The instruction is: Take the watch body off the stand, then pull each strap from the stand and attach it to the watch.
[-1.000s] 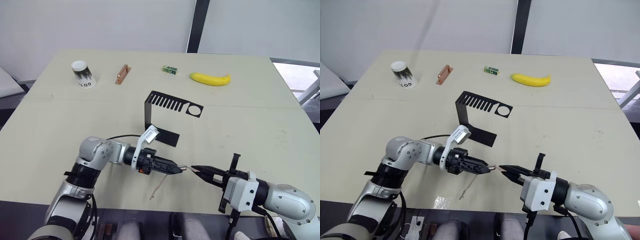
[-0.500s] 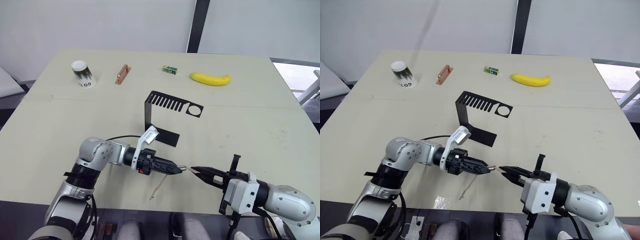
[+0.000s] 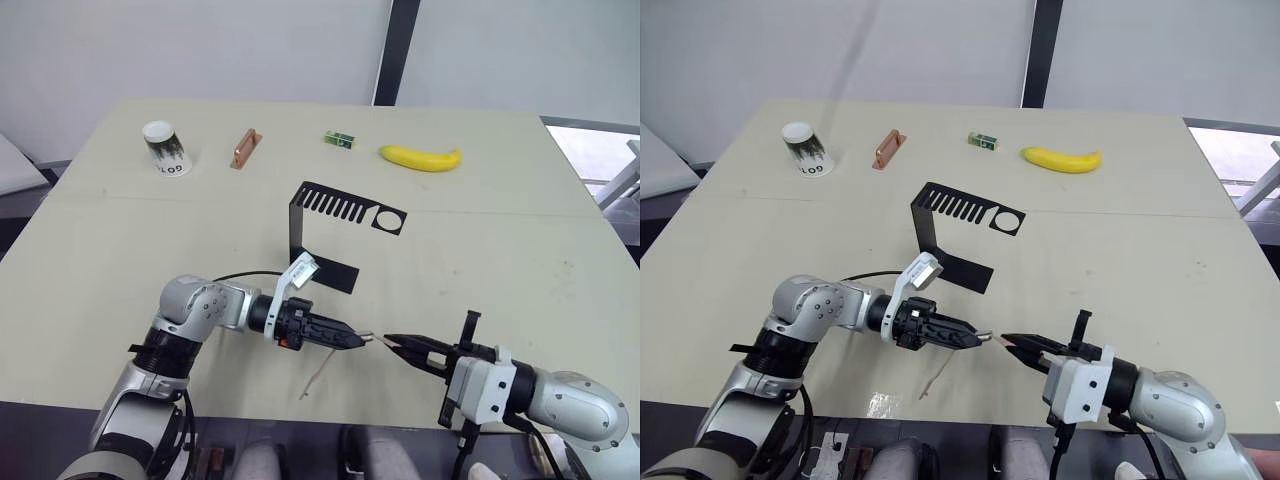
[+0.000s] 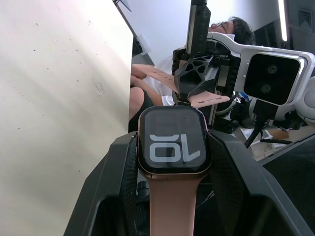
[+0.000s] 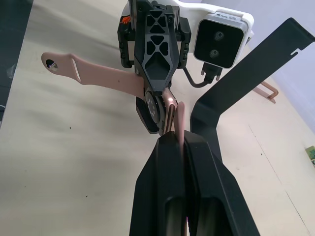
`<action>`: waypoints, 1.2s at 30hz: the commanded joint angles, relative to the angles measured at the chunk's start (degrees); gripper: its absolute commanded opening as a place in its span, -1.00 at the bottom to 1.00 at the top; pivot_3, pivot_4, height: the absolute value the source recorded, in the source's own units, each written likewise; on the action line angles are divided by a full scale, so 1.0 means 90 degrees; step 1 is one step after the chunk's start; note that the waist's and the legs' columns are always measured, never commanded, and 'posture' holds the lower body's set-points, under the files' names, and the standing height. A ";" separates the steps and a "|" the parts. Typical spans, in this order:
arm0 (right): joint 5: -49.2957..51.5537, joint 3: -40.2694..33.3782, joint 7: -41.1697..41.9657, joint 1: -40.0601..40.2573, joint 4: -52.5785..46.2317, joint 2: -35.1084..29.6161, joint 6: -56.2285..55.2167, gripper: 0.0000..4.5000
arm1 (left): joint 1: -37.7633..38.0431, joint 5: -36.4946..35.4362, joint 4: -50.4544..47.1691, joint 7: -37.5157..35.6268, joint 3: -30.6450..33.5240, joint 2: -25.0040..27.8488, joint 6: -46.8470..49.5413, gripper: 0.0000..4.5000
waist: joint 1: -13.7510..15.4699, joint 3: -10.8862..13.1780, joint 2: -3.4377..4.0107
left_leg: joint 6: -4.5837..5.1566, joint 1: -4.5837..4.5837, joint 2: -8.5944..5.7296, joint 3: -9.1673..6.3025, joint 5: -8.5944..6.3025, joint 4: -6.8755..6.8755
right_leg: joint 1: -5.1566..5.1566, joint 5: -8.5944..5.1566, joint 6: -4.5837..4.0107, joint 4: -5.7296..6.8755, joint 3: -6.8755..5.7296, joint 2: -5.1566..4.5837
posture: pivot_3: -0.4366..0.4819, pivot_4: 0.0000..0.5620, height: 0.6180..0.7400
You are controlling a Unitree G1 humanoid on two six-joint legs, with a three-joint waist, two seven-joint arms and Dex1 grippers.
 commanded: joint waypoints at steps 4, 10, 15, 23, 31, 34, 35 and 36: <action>0.0062 0.0071 -0.0025 -0.0086 -0.0145 -0.0019 -0.0093 -1.00 | 0.0026 -0.0138 -0.0220 -0.0007 0.0060 -0.0044 0.0011 -0.29 | 0.0001 0.0000 0.0000 | 0.0000 0.0000 0.0000 0.0000 0.0000 0.0000 | 0.0000 0.0000 0.0000 0.0000 0.0000 0.0000 | -0.05 -0.47 1.00; 0.0087 0.0098 0.0008 -0.0090 -0.0135 -0.0046 -0.0140 -1.00 | 0.0053 -0.0150 -0.0218 0.0059 0.0100 -0.0095 0.0016 -0.29 | 0.0003 0.0000 0.0000 | 0.0000 0.0000 0.0000 -0.0001 0.0000 0.0000 | 0.0000 0.0000 0.0000 0.0000 0.0000 0.0000 | -0.05 -0.47 1.00; 0.0095 0.0088 0.0014 -0.0051 -0.0144 -0.0054 -0.0152 -1.00 | 0.0057 -0.0164 -0.0222 0.0070 0.0107 -0.0104 0.0039 -0.29 | 0.0001 0.0000 0.0000 | 0.0000 0.0000 0.0000 -0.0001 0.0000 0.0000 | 0.0000 0.0000 0.0000 0.0000 0.0000 0.0000 | -0.05 -0.47 1.00; 0.0170 -0.0057 0.0015 0.0067 -0.0138 -0.0081 -0.0269 -1.00 | 0.0078 -0.0141 -0.0207 0.0047 0.0084 -0.0069 0.0028 -0.29 | 0.0001 0.0001 0.0000 | 0.0000 -0.0001 0.0000 -0.0001 0.0000 0.0000 | 0.0000 0.0000 0.0000 -0.0001 0.0000 0.0000 | -0.05 -0.47 1.00; 0.0130 -0.0030 0.0005 0.0023 -0.0054 -0.0111 -0.0271 -1.00 | 0.0065 -0.0144 -0.0229 0.0038 0.0066 -0.0071 0.0027 -0.29 | 0.0001 0.0001 -0.0001 | 0.0000 -0.0001 0.0000 -0.0002 0.0000 -0.0001 | 0.0000 0.0000 0.0000 -0.0001 -0.0001 0.0000 | -0.05 -0.47 1.00; 0.0121 -0.0035 0.0009 0.0002 -0.0009 -0.0118 -0.0280 -1.00 | 0.0053 -0.0146 -0.0234 0.0033 0.0064 -0.0065 0.0033 -0.29 | 0.0002 0.0001 0.0000 | 0.0000 -0.0001 0.0000 -0.0002 0.0000 0.0000 | 0.0000 0.0000 0.0000 -0.0001 -0.0001 -0.0001 | -0.05 -0.47 1.00; 0.0118 -0.0033 0.0009 -0.0004 0.0004 -0.0119 -0.0280 -1.00 | 0.0050 -0.0147 -0.0238 0.0030 0.0061 -0.0060 0.0035 -0.29 | 0.0002 0.0001 0.0000 | 0.0000 -0.0001 0.0000 -0.0002 0.0000 0.0000 | -0.0001 0.0000 0.0000 -0.0001 -0.0001 -0.0001 | -0.05 -0.47 1.00; 0.0114 -0.0029 0.0009 -0.0009 0.0013 -0.0119 -0.0281 -1.00 | 0.0048 -0.0147 -0.0241 0.0027 0.0058 -0.0057 0.0037 -0.29 | 0.0002 0.0002 0.0000 | 0.0000 -0.0001 0.0000 -0.0002 0.0000 -0.0001 | -0.0001 0.0000 0.0000 -0.0001 -0.0001 0.0000 | -0.05 -0.47 1.00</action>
